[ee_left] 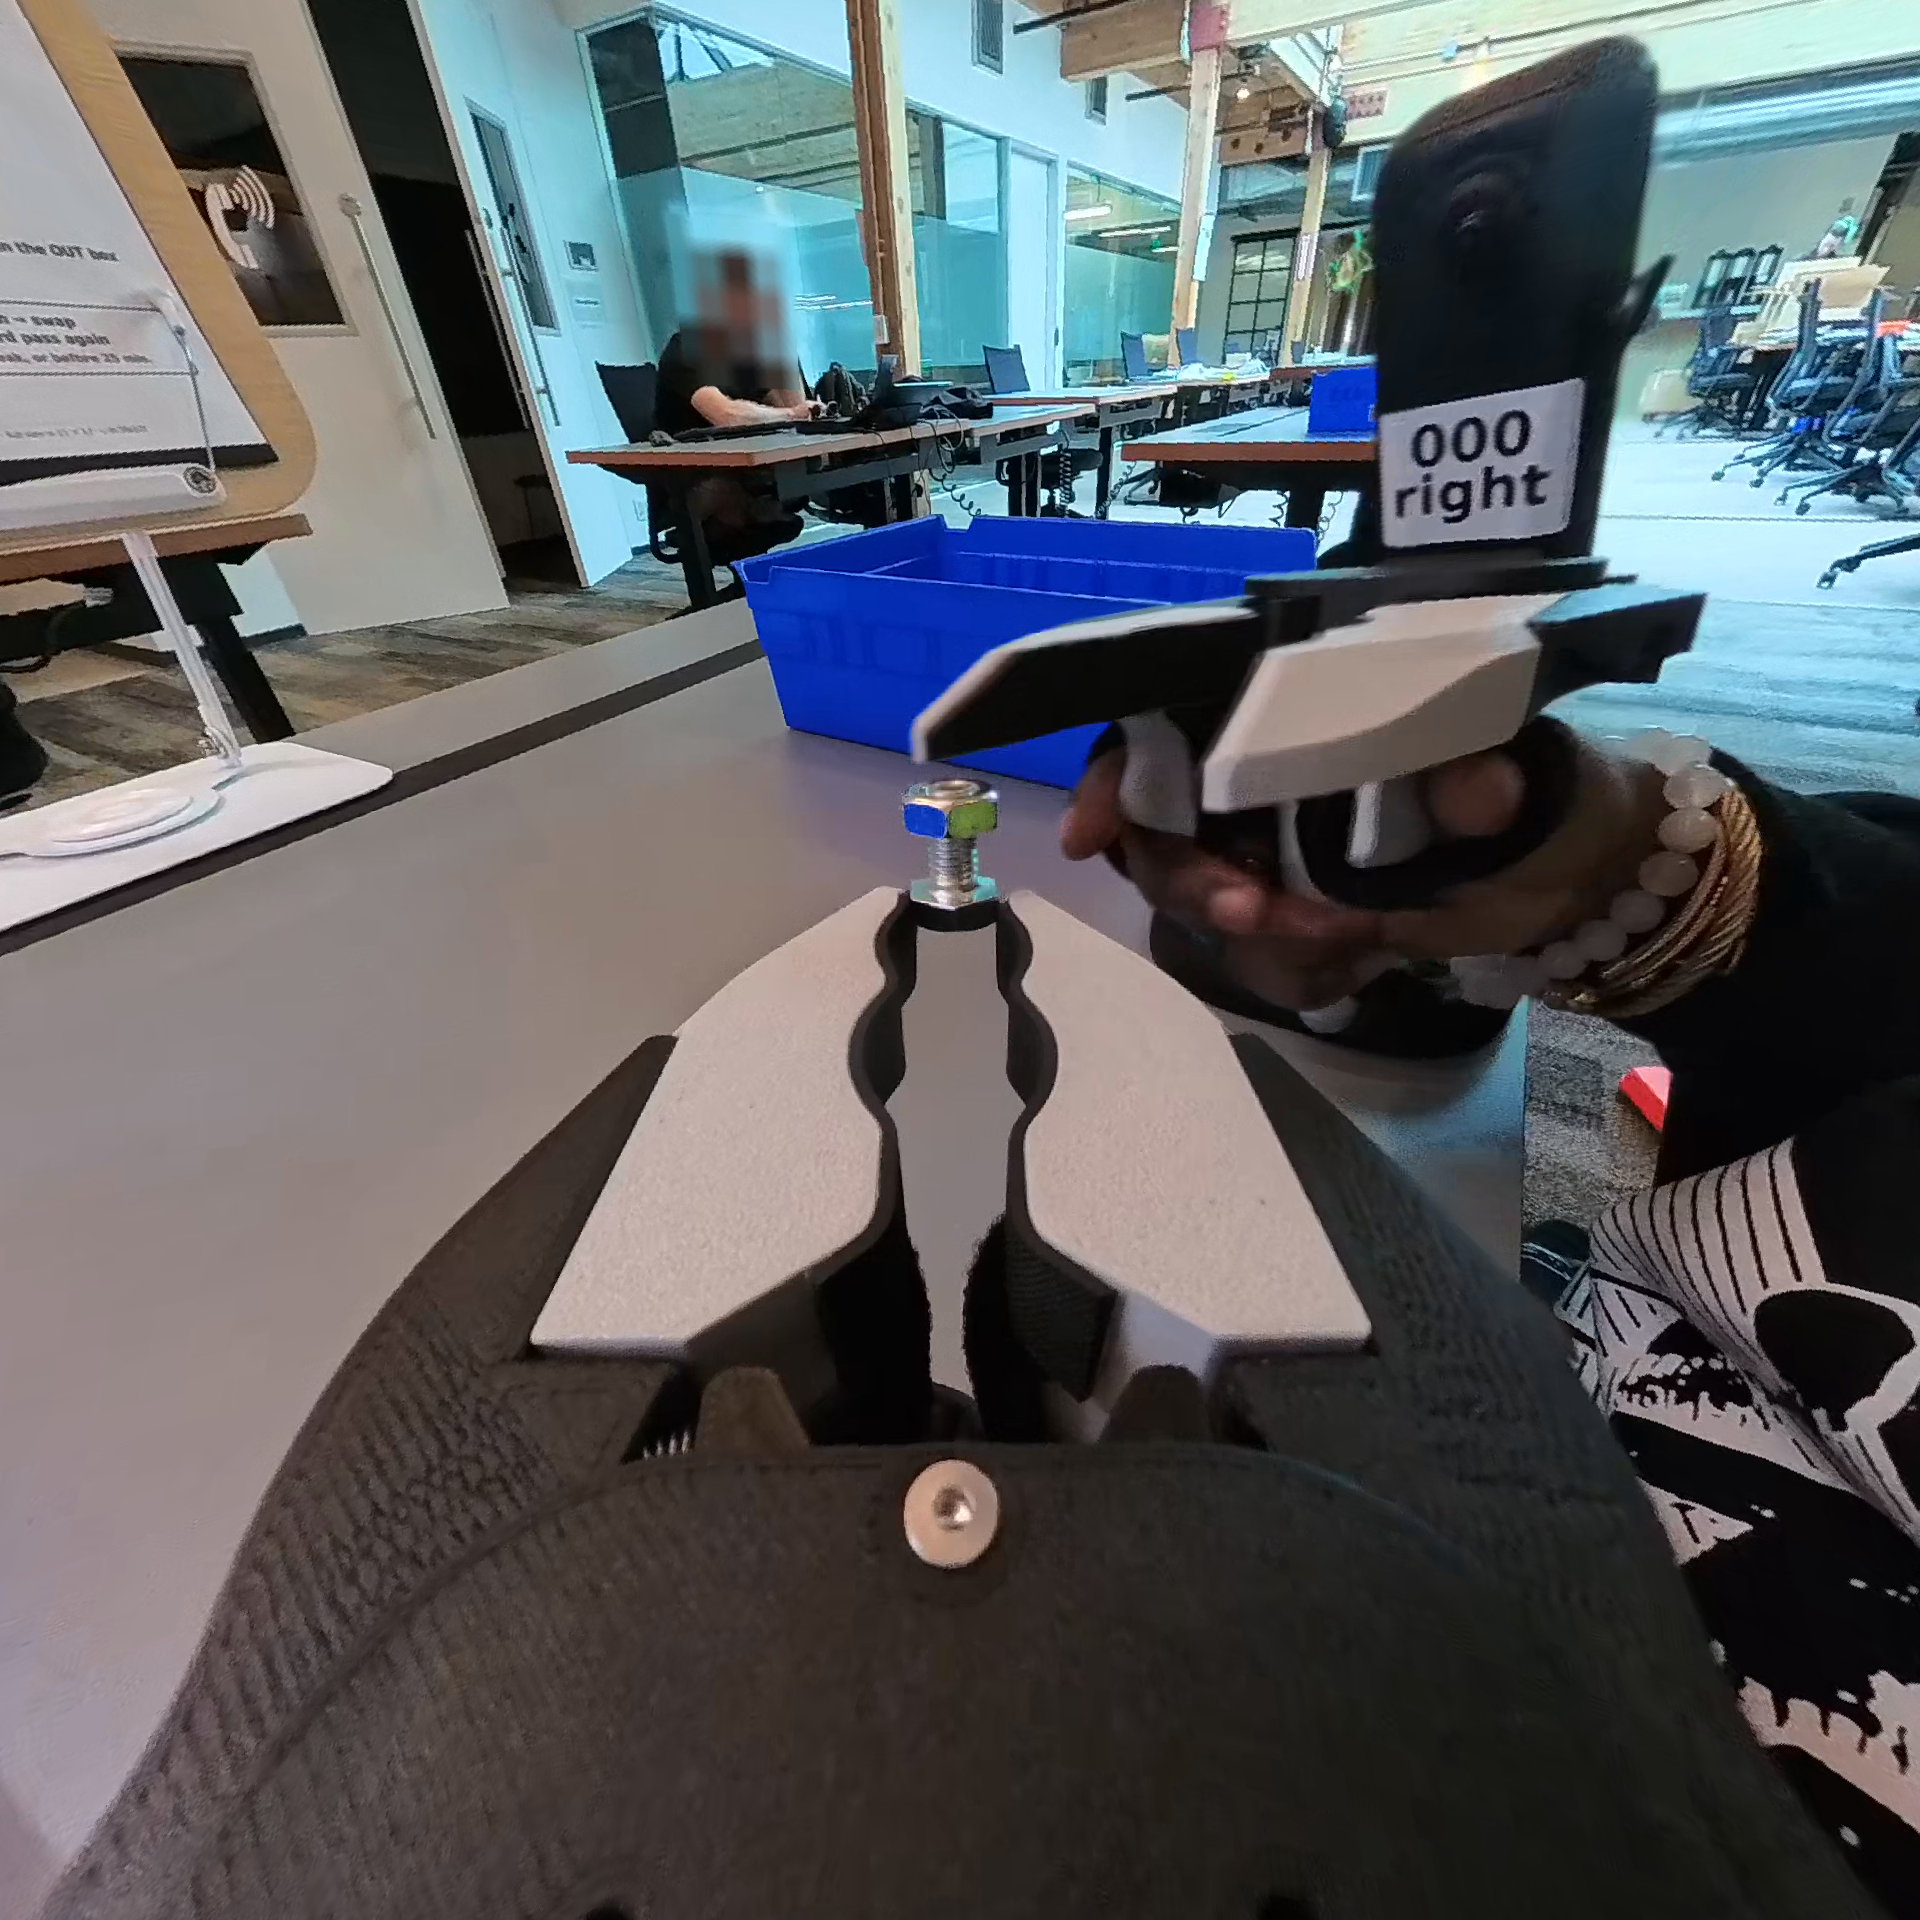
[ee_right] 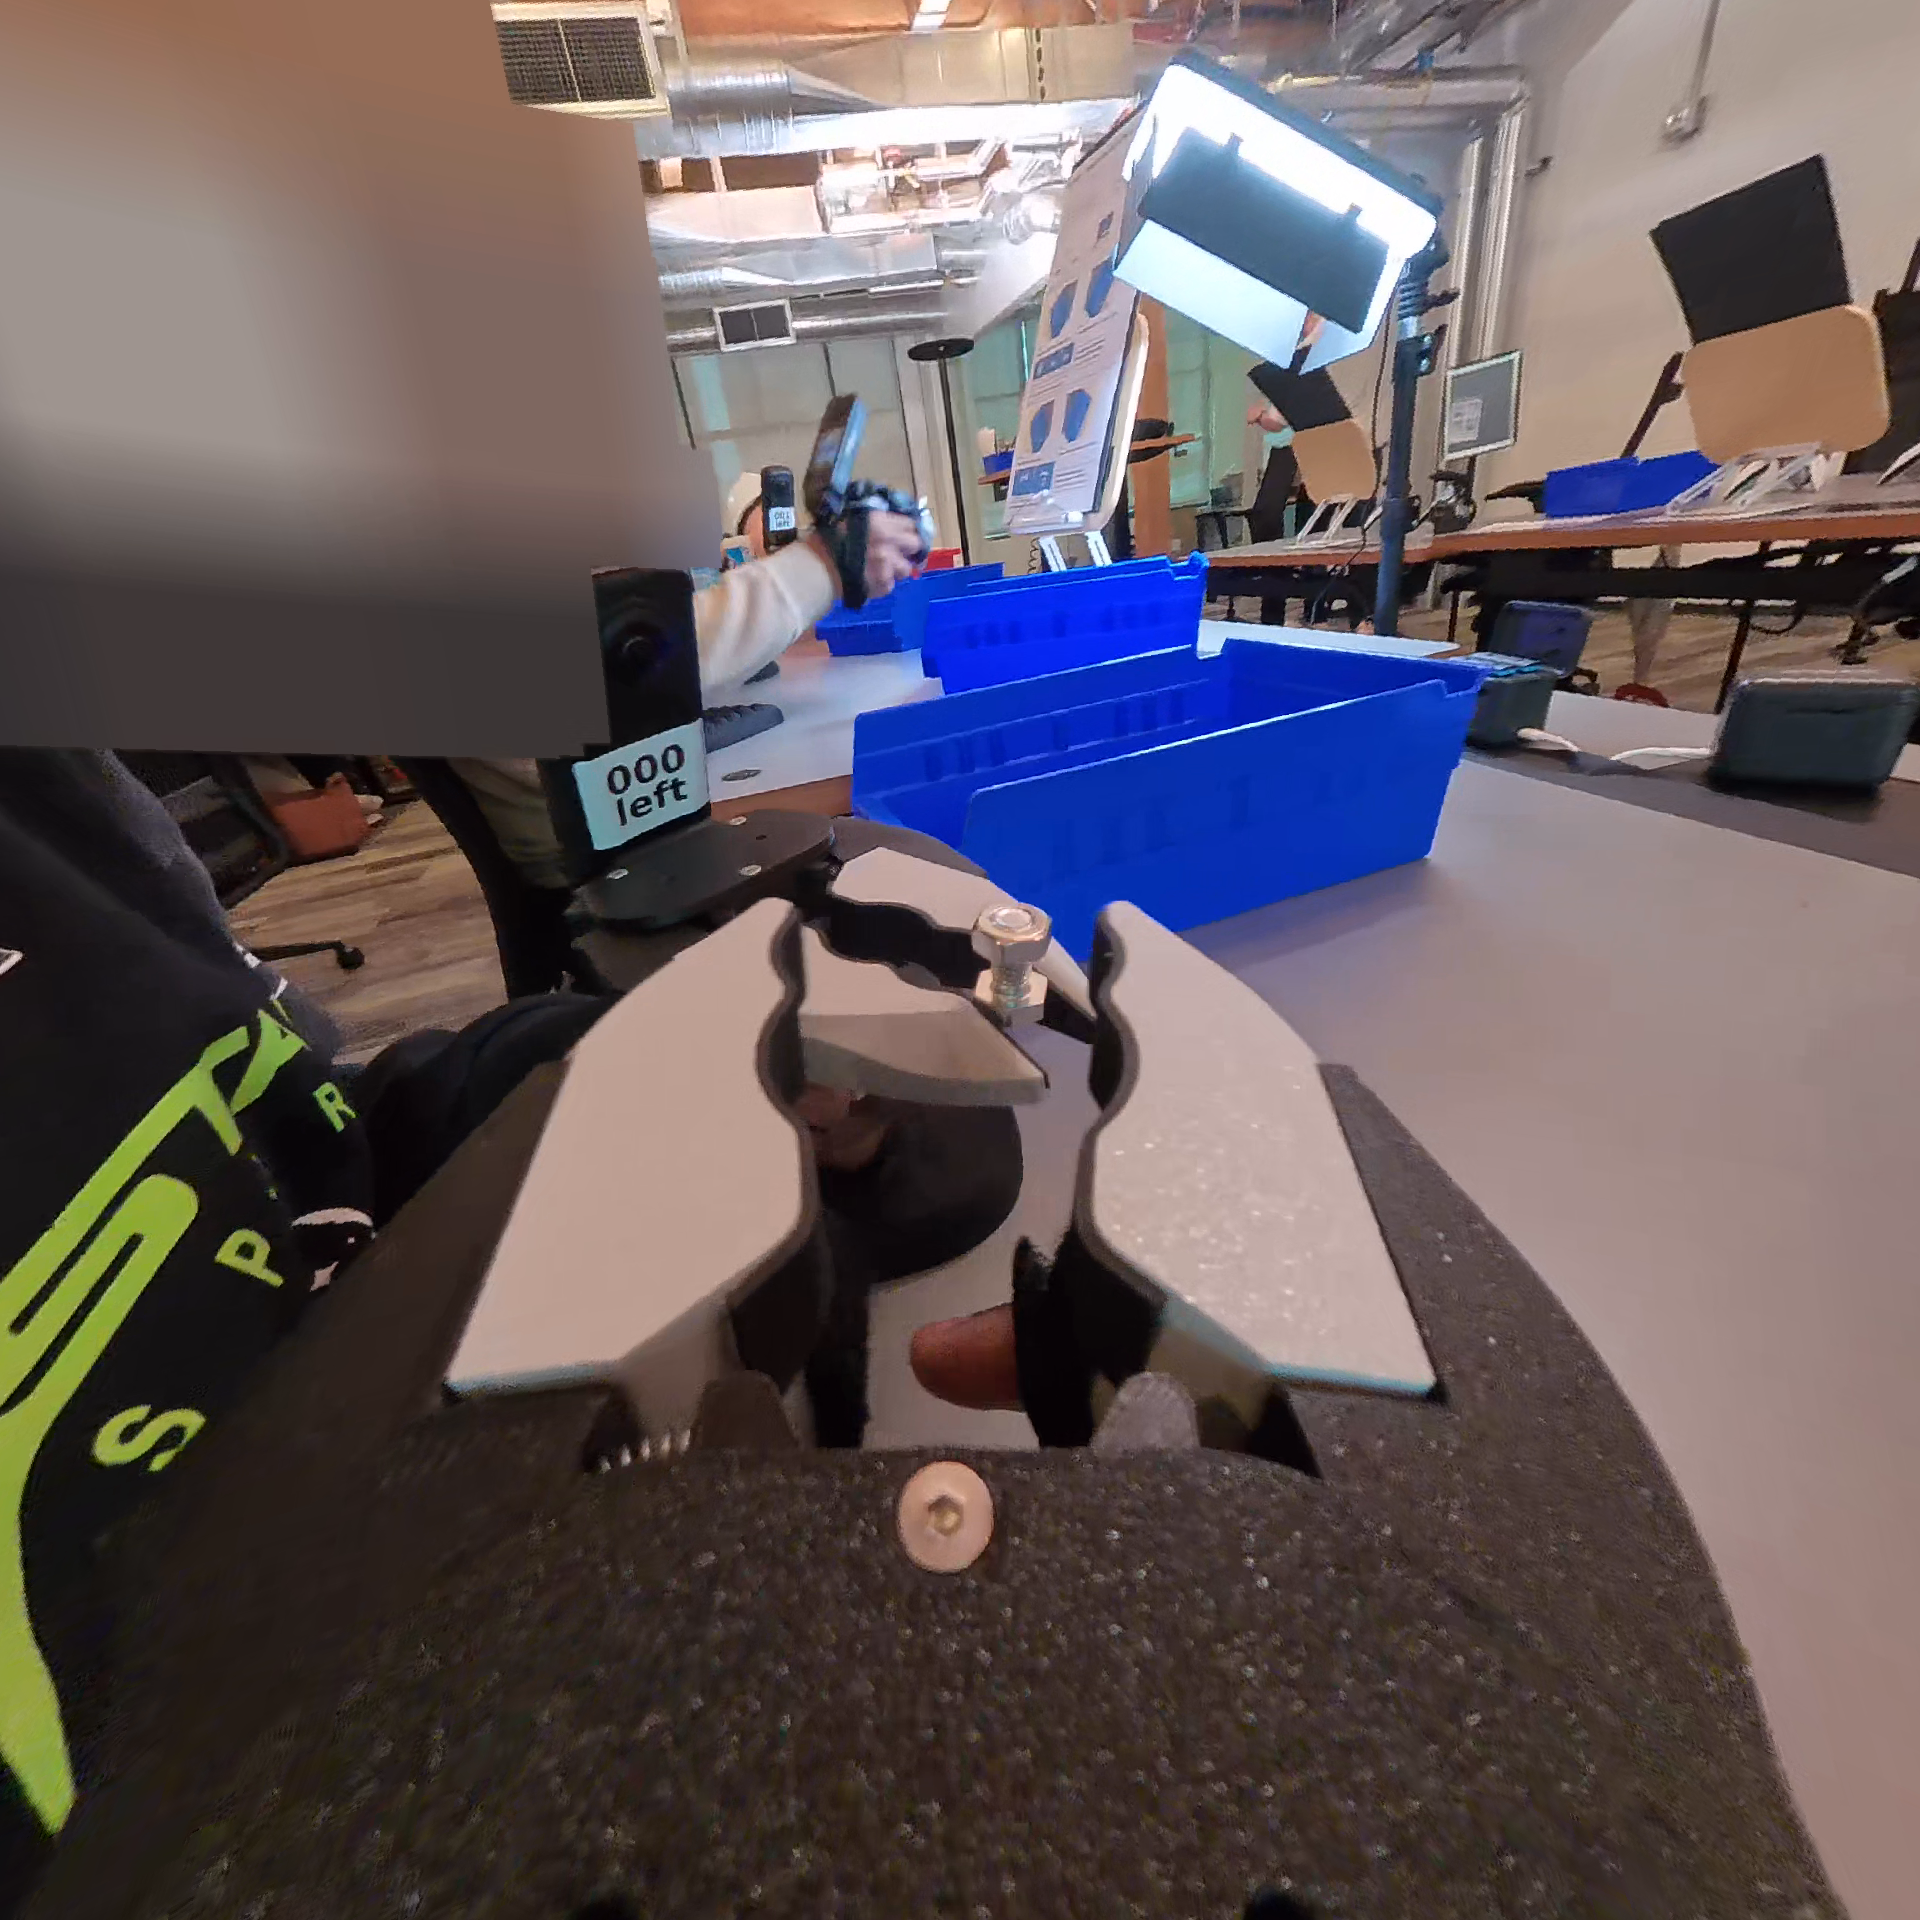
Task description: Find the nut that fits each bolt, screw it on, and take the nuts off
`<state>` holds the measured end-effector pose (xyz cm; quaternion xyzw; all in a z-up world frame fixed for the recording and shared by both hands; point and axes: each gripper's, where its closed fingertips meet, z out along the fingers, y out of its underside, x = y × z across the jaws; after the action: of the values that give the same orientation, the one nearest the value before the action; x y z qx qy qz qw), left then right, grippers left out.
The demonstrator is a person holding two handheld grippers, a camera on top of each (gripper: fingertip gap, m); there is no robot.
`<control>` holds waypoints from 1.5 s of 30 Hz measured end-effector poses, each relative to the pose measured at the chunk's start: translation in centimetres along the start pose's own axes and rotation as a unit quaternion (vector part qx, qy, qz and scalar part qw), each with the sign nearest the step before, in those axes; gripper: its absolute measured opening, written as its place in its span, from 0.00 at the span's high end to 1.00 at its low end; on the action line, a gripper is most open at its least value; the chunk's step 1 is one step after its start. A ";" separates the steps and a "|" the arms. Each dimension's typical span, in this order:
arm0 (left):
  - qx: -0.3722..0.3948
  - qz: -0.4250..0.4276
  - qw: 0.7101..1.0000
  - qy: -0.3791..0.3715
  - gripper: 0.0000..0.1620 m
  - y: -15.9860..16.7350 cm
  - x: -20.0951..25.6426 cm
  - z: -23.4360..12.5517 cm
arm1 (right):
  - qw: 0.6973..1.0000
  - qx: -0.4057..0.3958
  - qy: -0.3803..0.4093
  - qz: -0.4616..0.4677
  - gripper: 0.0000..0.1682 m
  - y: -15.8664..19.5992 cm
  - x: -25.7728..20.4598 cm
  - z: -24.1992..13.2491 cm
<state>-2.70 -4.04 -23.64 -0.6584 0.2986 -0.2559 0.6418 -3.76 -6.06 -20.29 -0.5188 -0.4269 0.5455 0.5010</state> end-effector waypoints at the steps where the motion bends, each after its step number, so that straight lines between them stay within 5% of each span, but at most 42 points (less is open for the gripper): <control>1: -0.002 0.002 1.000 0.001 0.91 0.0 0.1 0.0 | 1.000 -0.004 -0.003 0.004 0.65 0.2 0.0 0.4; 15: -0.010 0.009 1.000 0.005 0.91 0.3 0.3 0.2 | 1.000 -0.011 -0.020 -0.002 0.67 0.8 -0.6 1.8; 20: -0.003 0.002 1.000 -0.001 0.91 0.1 0.0 0.0 | 1.000 -0.010 -0.005 0.001 0.72 0.8 -0.4 0.5; 24: -0.003 -0.002 1.000 -0.004 0.91 0.1 -0.1 0.0 | 1.000 -0.002 -0.019 0.000 0.86 0.5 -0.8 -0.6; 33: -0.013 0.011 1.000 0.002 0.91 0.4 0.3 0.2 | 1.000 -0.005 -0.011 0.007 0.66 0.9 0.3 1.3; 45: -0.009 0.005 1.000 -0.004 0.91 0.3 0.0 0.1 | 1.000 -0.009 -0.008 0.012 0.77 1.3 0.1 0.4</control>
<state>-2.61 -3.96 -23.91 -0.6635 0.3016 -0.2474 0.6384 -4.27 -6.16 -21.55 -0.5242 -0.4297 0.5515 0.4863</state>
